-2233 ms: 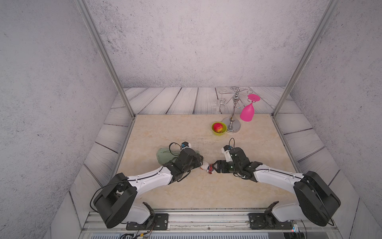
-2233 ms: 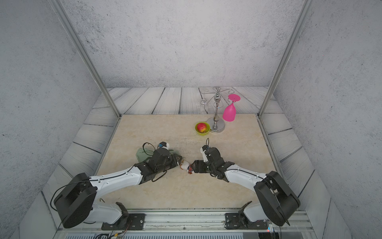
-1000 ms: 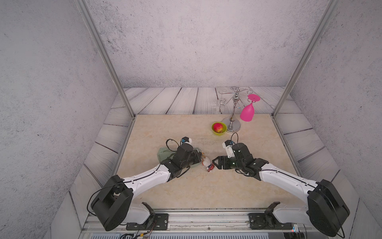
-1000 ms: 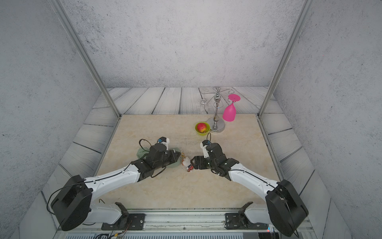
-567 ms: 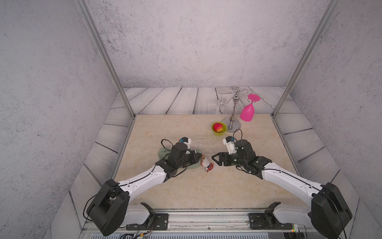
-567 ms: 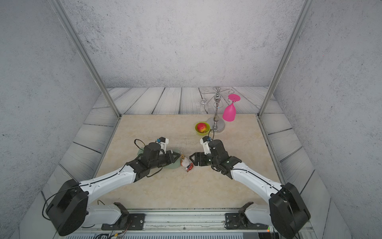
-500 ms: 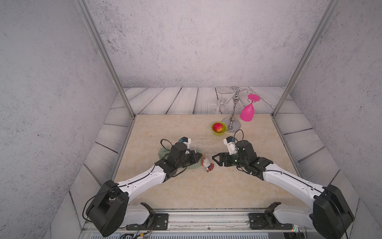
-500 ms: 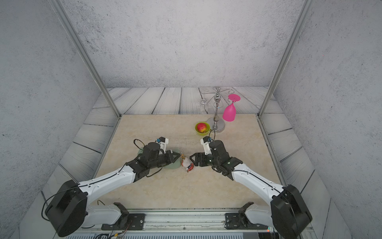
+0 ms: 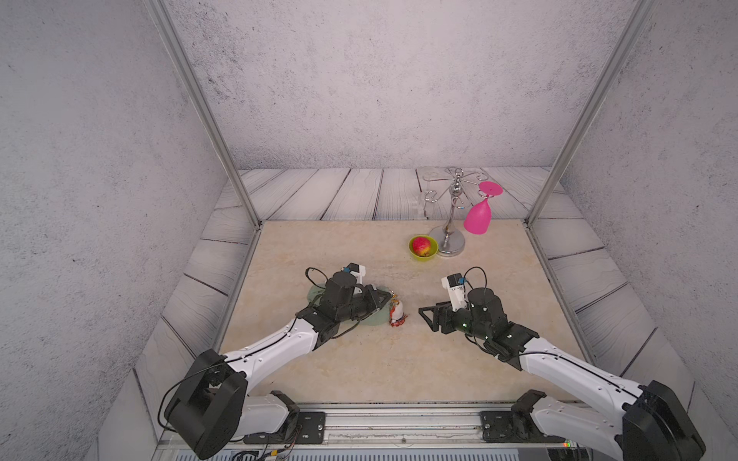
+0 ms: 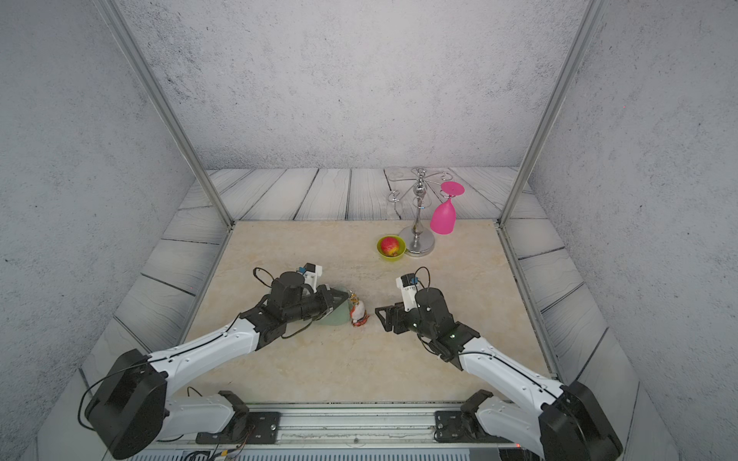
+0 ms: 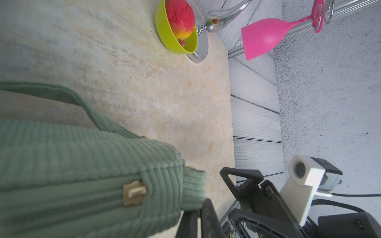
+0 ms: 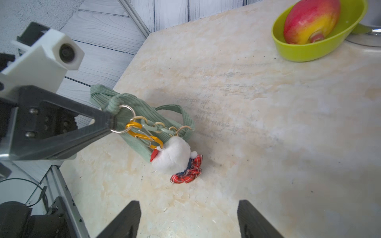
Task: Remove the decoration from the bag
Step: Pick up the bag from the center of the board.
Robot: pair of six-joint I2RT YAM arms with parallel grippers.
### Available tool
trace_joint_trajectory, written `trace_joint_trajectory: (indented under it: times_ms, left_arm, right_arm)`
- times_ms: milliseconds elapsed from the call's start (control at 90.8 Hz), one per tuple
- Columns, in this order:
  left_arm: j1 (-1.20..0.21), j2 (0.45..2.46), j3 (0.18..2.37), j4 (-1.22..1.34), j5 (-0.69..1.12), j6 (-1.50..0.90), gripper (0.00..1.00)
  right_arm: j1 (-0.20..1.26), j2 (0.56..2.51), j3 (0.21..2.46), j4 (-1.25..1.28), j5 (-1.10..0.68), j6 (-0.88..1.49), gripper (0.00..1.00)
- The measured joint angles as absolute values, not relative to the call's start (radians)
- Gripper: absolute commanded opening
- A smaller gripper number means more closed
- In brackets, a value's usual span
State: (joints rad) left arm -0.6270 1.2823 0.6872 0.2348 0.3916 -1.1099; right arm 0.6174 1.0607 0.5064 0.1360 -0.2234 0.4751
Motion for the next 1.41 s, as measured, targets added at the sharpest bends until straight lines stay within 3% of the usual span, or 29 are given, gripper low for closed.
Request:
trace_joint_trajectory:
  times_ms: [771, 1409]
  left_arm:
    - [-0.556, 1.279, 0.670, 0.339, 0.509, -1.304, 0.00]
    - [-0.538, 1.312, 0.642, 0.476, 0.554, -1.416, 0.00]
  right_arm:
    - [0.791, 1.058, 0.429, 0.417, 0.022, 0.402, 0.76]
    - [0.830, 1.222, 0.445, 0.575, 0.044, 0.318, 0.75]
